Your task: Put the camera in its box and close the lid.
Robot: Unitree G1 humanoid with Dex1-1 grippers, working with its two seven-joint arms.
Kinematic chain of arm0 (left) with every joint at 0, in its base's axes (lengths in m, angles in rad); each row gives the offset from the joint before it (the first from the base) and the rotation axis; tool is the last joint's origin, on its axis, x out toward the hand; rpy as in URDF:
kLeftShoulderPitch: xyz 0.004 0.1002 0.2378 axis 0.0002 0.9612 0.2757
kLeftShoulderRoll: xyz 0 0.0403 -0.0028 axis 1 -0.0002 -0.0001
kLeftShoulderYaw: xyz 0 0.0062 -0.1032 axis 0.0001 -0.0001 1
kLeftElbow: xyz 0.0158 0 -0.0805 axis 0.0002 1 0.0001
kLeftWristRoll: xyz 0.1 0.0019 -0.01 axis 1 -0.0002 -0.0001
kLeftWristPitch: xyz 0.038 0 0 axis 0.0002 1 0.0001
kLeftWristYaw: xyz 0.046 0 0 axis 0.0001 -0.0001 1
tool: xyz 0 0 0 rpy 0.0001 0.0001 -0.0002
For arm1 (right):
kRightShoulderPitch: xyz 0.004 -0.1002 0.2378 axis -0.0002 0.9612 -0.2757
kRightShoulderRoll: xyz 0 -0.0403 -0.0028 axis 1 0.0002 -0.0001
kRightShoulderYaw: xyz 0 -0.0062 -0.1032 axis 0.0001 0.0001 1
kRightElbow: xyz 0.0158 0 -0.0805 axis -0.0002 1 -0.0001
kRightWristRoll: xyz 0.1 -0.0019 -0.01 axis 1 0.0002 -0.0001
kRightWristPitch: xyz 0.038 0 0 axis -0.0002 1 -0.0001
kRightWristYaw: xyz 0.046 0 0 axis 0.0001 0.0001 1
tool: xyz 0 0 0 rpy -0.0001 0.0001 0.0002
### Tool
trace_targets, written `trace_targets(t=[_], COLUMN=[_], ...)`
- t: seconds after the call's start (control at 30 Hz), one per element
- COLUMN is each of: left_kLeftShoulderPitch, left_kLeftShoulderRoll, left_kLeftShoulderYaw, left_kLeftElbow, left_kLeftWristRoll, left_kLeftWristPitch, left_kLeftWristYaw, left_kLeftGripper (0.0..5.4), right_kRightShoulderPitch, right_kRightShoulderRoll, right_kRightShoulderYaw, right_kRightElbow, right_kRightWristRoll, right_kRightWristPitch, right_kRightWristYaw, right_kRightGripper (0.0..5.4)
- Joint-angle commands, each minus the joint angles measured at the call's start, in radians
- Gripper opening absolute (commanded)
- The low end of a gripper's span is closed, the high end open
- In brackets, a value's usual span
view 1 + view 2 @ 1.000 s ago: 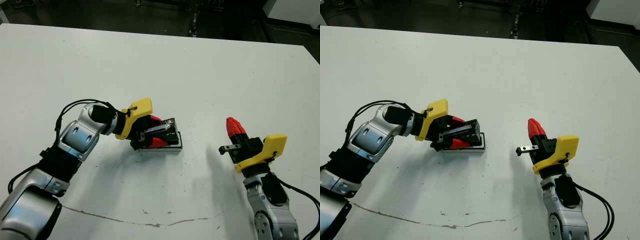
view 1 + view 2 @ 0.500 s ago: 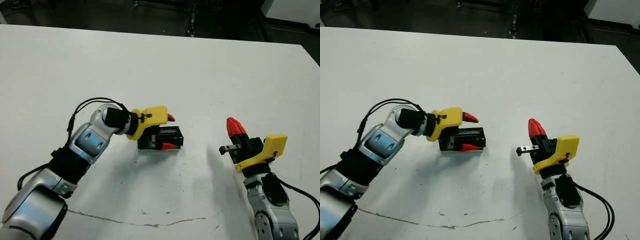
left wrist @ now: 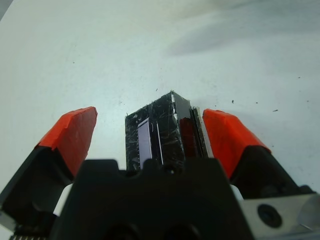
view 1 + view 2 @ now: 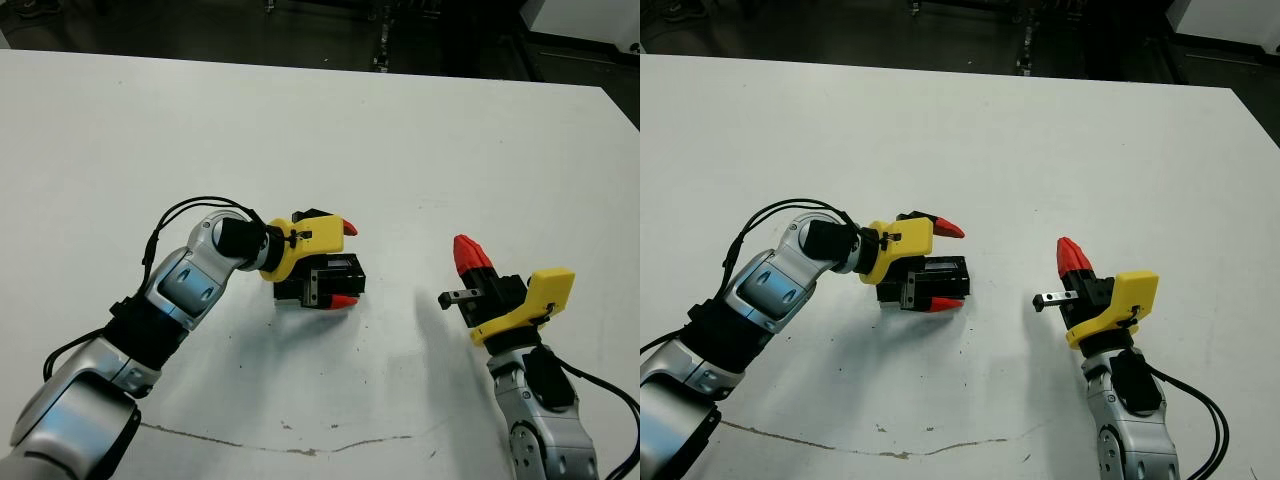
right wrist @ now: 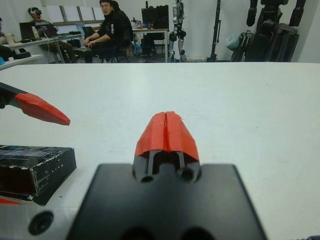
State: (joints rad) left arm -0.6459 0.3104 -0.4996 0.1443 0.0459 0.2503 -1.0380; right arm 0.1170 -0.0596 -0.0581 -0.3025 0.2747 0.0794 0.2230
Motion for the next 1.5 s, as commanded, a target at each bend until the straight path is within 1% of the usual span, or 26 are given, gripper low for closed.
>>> trace_targets(t=[0.03, 0.17, 0.27, 0.37, 0.47, 0.6, 0.67, 0.83, 1.03, 1.1, 1.17, 1.27, 1.43, 1.5], left_kLeftShoulderPitch=[0.086, 0.103, 0.13, 0.168, 0.221, 0.274, 0.289, 0.312, 0.335, 0.342, 0.34, 0.331, 0.302, 0.294], left_kLeftShoulderRoll=[-0.02, -0.022, -0.025, -0.03, -0.028, -0.016, -0.01, 0.003, -0.008, -0.011, -0.008, -0.014, -0.013, -0.02], left_kLeftShoulderYaw=[-0.065, -0.036, 0.008, 0.053, 0.08, 0.087, 0.088, 0.092, 0.113, 0.117, 0.118, 0.134, 0.136, 0.145], left_kLeftElbow=[0.018, -0.006, -0.047, -0.08, -0.116, -0.146, -0.153, -0.182, -0.177, -0.174, -0.16, -0.129, -0.078, -0.065], left_kLeftWristRoll=[-0.007, -0.048, -0.103, -0.165, -0.205, -0.212, -0.216, -0.223, -0.246, -0.249, -0.238, -0.262, -0.255, -0.269], left_kLeftWristPitch=[0.057, 0.091, 0.144, 0.185, 0.143, 0.062, 0.044, 0.05, 0.072, 0.073, 0.077, 0.122, 0.117, 0.139], left_kLeftWristYaw=[-0.032, -0.034, -0.019, -0.002, 0.02, 0.04, 0.04, 0.046, 0.079, 0.098, 0.121, 0.139, 0.154, 0.161], left_kLeftGripper=[5.39, 5.39, 5.39, 5.39, 5.39, 5.39, 5.39, 5.39, 5.39, 5.39, 5.39, 5.39, 5.39, 5.39], right_kRightShoulderPitch=[0.006, 0.004, 0.005, 0.003, 0.003, 0.002, 0.002, 0.003, 0.004, 0.004, 0.004, 0.004, 0.003, 0.005], right_kRightShoulderRoll=[-0.006, -0.009, -0.01, -0.009, -0.006, -0.005, -0.006, -0.004, -0.007, -0.007, -0.008, -0.01, -0.01, -0.008], right_kRightShoulderYaw=[-0.008, -0.007, -0.006, -0.009, -0.008, -0.006, -0.004, -0.005, -0.004, -0.007, -0.007, -0.007, -0.005, -0.005], right_kRightElbow=[-0.001, 0.012, 0.009, 0.011, 0.007, 0.008, 0.011, 0.008, 0.011, 0.01, 0.011, 0.013, 0.017, 0.015], right_kRightWristRoll=[0.005, 0.002, -0.011, -0.002, -0.001, 0.0, -0.007, -0.002, -0.005, 0.004, -0.001, -0.001, -0.002, -0.001], right_kRightWristPitch=[0.016, -0.002, -0.002, 0.0, 0.009, 0.008, 0.003, 0.013, 0.005, 0.009, 0.005, 0.005, -0.002, 0.001], right_kRightWristYaw=[-0.007, 0.002, -0.006, 0.0, -0.006, -0.005, -0.006, -0.008, -0.004, 0.0, 0.0, 0.001, 0.005, 0.004], right_kRightGripper=[0.0, 0.0, 0.0, 0.0, 0.0, 0.0, 0.0, 0.0, 0.0, 0.0, 0.0, 0.0, 0.0, 0.0])
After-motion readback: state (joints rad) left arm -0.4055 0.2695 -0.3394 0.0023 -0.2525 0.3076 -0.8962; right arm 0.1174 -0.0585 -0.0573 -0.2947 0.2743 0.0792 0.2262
